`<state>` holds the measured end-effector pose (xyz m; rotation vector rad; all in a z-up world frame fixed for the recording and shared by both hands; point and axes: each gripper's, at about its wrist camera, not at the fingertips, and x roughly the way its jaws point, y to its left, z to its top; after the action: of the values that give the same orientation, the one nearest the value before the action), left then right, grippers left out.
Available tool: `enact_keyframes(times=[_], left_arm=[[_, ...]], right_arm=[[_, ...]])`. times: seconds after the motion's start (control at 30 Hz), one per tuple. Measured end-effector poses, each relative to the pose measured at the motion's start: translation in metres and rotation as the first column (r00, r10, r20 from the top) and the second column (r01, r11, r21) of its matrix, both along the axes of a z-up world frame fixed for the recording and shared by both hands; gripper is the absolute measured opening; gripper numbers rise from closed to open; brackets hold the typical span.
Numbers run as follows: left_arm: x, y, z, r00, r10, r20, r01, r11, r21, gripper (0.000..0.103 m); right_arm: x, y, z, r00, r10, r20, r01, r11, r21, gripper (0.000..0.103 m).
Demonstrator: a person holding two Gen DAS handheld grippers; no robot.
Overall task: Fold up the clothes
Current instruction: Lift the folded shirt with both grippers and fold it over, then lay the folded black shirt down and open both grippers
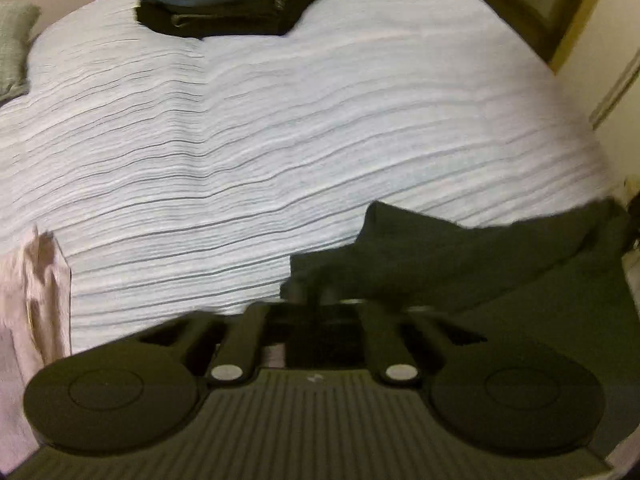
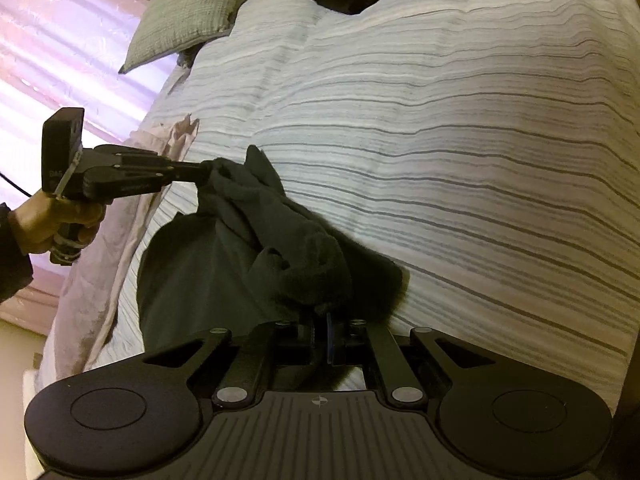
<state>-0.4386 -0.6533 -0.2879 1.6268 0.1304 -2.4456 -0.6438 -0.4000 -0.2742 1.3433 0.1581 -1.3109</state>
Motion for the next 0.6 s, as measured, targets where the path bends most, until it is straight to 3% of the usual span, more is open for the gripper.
enact_keyframes(times=[0.17,0.37,0.5,0.57,0.6], left_arm=[[-0.018,0.005,0.014,0.998,-0.046,-0.034,0.045,0.998,-0.043,0.001],[-0.027,-0.007,-0.018,1.000,-0.006,0.027,0.008,0.998,-0.060,0.002],[-0.021,-0.011,-0.022,0.999,0.026,0.030,-0.024,0.998,-0.057,0.005],[-0.016,-0.012,-0.016,0.999,0.034,0.007,-0.034,0.998,-0.056,0.008],[-0.013,-0.012,-0.010,0.999,0.036,-0.008,-0.037,0.998,-0.060,0.011]], right_arm=[[-0.003,0.007,-0.001,1.000,-0.029,0.008,0.029,1.000,0.013,0.003],[-0.006,0.012,-0.002,0.999,-0.044,0.016,0.044,0.999,0.022,0.003],[-0.006,0.015,0.009,0.999,-0.007,-0.048,0.009,0.999,0.045,0.006],[-0.005,0.018,0.022,0.995,0.003,-0.103,-0.001,1.000,0.026,0.055],[-0.006,0.019,0.028,0.993,0.001,-0.115,-0.001,1.000,0.004,0.059]])
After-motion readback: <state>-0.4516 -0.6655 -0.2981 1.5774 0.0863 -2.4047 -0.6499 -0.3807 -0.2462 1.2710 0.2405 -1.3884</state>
